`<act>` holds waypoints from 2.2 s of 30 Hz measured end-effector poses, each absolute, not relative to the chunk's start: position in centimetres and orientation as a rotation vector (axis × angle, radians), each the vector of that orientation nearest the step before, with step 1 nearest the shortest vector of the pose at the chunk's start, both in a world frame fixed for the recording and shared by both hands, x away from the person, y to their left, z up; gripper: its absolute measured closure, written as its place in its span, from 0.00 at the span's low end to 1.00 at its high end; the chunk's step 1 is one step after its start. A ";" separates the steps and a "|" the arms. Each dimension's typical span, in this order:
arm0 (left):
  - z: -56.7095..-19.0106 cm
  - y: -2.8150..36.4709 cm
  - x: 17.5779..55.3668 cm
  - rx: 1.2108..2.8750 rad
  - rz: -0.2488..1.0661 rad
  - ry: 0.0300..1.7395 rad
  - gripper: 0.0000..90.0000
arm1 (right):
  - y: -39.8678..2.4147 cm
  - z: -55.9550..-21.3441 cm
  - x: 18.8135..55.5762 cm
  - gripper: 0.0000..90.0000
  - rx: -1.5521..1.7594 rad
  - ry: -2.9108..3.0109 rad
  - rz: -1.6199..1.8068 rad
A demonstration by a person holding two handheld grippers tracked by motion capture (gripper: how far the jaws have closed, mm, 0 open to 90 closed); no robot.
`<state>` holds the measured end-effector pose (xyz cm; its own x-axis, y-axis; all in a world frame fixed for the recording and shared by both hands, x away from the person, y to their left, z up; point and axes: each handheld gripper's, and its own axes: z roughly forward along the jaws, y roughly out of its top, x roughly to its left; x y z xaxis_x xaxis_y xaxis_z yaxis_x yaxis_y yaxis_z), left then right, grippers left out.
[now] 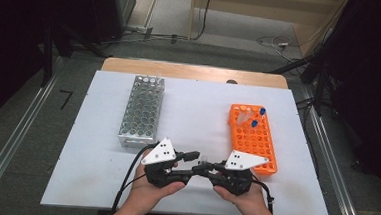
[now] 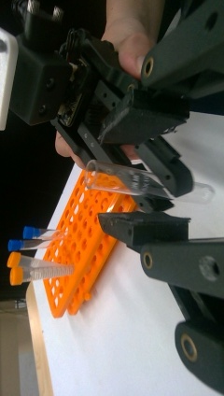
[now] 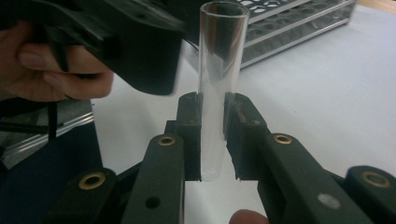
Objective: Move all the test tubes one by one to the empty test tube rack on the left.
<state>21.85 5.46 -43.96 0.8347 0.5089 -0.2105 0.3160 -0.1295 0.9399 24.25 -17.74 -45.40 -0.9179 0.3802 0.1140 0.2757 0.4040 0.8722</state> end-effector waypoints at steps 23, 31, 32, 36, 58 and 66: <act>-43.9 5.0 21.7 1.770 0.217 0.576 0.85 | -17.4 -45.3 23.7 0.81 0.551 2.587 1.563; -43.5 6.3 22.2 1.752 0.258 0.612 0.85 | -18.9 -45.0 24.0 0.64 0.571 2.549 1.598; -43.4 6.5 22.4 1.747 0.264 0.619 0.85 | -19.2 -45.0 24.1 0.61 0.581 2.544 1.595; -42.9 7.4 23.0 1.732 0.284 0.647 0.85 | -20.4 -44.8 24.2 0.51 0.605 2.519 1.590; -40.9 12.0 27.8 1.705 0.428 0.759 0.85 | -30.5 -45.3 24.9 0.27 0.883 2.359 1.475; -40.3 13.7 30.3 1.669 0.457 0.817 0.85 | -32.4 -45.3 25.6 0.22 0.953 2.298 1.498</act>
